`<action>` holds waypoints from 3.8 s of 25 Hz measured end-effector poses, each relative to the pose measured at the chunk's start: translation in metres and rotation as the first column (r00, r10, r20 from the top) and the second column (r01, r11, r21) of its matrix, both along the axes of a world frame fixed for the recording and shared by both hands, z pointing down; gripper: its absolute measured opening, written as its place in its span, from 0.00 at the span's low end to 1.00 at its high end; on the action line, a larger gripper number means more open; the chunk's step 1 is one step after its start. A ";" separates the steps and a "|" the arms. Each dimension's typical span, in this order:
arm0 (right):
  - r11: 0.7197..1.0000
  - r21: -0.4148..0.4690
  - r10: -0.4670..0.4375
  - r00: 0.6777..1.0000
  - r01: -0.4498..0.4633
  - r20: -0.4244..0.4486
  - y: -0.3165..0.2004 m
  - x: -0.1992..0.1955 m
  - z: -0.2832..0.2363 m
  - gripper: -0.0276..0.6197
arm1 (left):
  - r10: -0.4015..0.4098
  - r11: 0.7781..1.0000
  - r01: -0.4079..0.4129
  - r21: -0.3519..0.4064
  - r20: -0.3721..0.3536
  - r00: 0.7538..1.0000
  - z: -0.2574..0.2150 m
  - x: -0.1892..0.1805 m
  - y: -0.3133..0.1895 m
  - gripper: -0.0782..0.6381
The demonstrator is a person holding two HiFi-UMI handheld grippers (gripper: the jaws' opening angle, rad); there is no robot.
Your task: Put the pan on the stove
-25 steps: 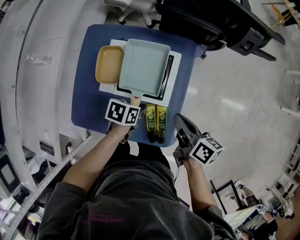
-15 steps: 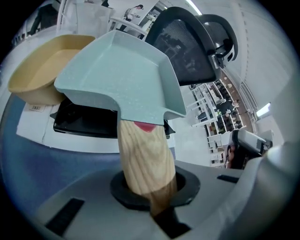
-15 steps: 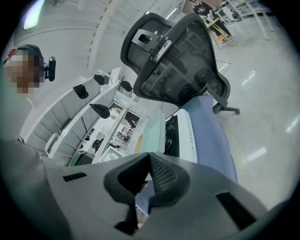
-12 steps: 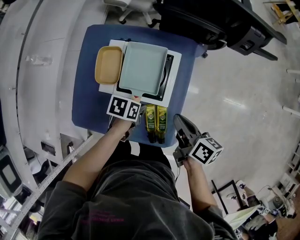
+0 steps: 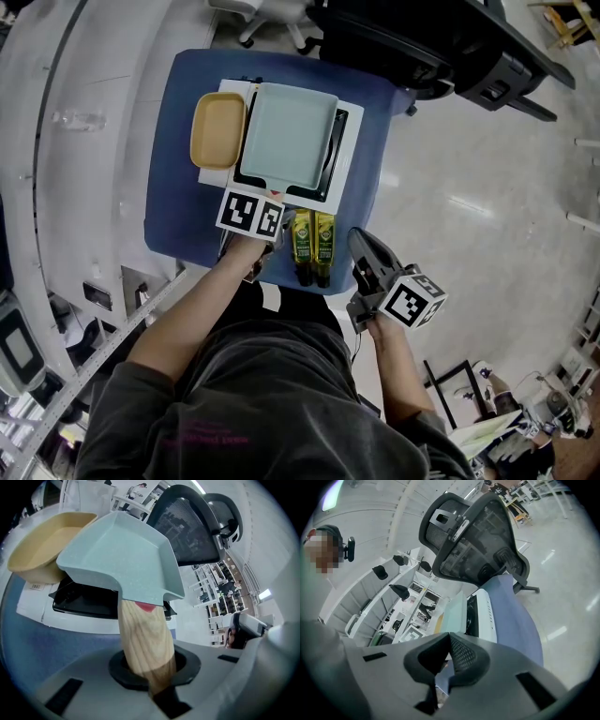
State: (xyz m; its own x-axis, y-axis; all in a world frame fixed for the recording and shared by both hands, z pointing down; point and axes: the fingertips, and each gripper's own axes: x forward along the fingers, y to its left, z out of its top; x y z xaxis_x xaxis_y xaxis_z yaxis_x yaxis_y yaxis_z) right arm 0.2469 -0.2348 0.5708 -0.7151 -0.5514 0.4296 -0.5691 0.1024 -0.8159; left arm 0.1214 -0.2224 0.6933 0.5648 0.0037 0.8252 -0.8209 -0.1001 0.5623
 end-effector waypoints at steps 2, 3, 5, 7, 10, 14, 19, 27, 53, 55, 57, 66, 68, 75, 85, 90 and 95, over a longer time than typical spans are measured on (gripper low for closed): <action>1.000 0.000 -0.002 1.000 0.002 0.002 0.000 -0.001 0.000 0.05 | 0.003 1.000 -0.003 -0.002 -0.008 1.000 -0.001 0.001 0.000 0.19; 1.000 0.000 -0.003 1.000 0.003 0.003 -0.001 -0.001 0.000 0.05 | 0.007 1.000 -0.007 0.000 -0.010 1.000 -0.001 0.002 0.001 0.21; 1.000 0.001 -0.005 1.000 0.005 0.005 -0.001 -0.001 0.000 0.05 | 0.009 1.000 -0.009 0.010 -0.012 1.000 -0.003 0.002 0.000 0.25; 1.000 0.004 -0.007 1.000 0.007 0.009 -0.001 -0.002 0.000 0.05 | 0.001 1.000 -0.001 0.025 -0.014 1.000 -0.004 0.001 -0.002 0.29; 1.000 0.011 -0.014 1.000 0.014 0.012 0.001 -0.005 0.001 0.05 | -0.005 0.999 0.006 0.033 -0.022 1.000 -0.006 -0.003 -0.002 0.36; 1.000 0.018 -0.019 1.000 0.019 0.013 0.003 -0.009 0.001 0.05 | -0.013 0.999 0.015 0.043 -0.039 0.999 -0.011 -0.006 0.002 0.42; 1.000 0.021 -0.021 1.000 0.021 -0.004 0.006 -0.016 -0.005 0.05 | -0.006 0.997 0.010 0.083 -0.044 0.999 -0.022 -0.012 0.009 0.47; 0.999 0.052 -0.005 0.999 0.007 -0.032 0.016 -0.032 -0.018 0.05 | 0.003 0.976 0.008 0.219 -0.050 0.999 -0.055 -0.036 0.016 0.49; 0.958 0.277 -0.041 0.993 0.072 -0.115 0.066 -0.164 -0.114 0.05 | 0.086 0.604 -0.023 0.797 -0.036 0.996 -0.237 -0.159 0.048 0.23; 0.955 0.287 -0.036 0.992 0.069 -0.119 0.069 -0.169 -0.121 0.05 | 0.083 0.582 -0.013 0.813 -0.043 0.996 -0.246 -0.167 0.050 0.21; 0.949 0.307 -0.038 0.992 0.074 -0.123 0.071 -0.175 -0.127 0.05 | 0.081 0.557 -0.003 0.831 -0.051 0.995 -0.257 -0.175 0.052 0.19; 0.914 0.390 -0.048 0.984 0.111 -0.170 0.075 -0.201 -0.159 0.05 | 0.102 0.472 0.018 0.882 -0.075 0.992 -0.295 -0.199 0.060 0.15; 0.908 0.401 -0.052 0.983 0.120 -0.178 0.075 -0.206 -0.164 0.05 | 0.105 0.460 0.021 0.887 -0.078 0.991 -0.300 -0.204 0.061 0.14; 0.880 0.447 -0.072 0.975 0.161 -0.209 0.077 -0.225 -0.181 0.05 | 0.119 0.432 0.031 0.901 -0.091 0.989 -0.314 -0.220 0.066 0.12; 0.847 0.492 -0.090 0.966 0.202 -0.242 0.073 -0.236 -0.199 0.05 | 0.159 0.404 0.018 0.914 -0.090 0.983 -0.327 -0.218 0.067 0.11; 0.837 0.506 -0.092 0.964 0.210 -0.248 0.070 -0.236 -0.206 0.05 | 0.184 0.395 0.007 0.918 -0.087 0.979 -0.329 -0.209 0.068 0.11; 0.834 0.510 -0.094 0.964 0.212 -0.247 0.068 -0.232 -0.206 0.05 | 0.190 0.393 -0.004 0.920 -0.077 0.979 -0.328 -0.203 0.067 0.11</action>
State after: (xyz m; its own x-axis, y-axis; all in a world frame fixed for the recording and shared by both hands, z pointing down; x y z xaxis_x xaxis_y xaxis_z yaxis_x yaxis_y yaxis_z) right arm 0.0145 -0.1669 0.3653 -0.7384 -0.6265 0.2495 -0.6562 0.5826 -0.4796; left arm -0.0814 -0.1551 0.3650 0.7221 -0.6335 0.2778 -0.6876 -0.7014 0.1877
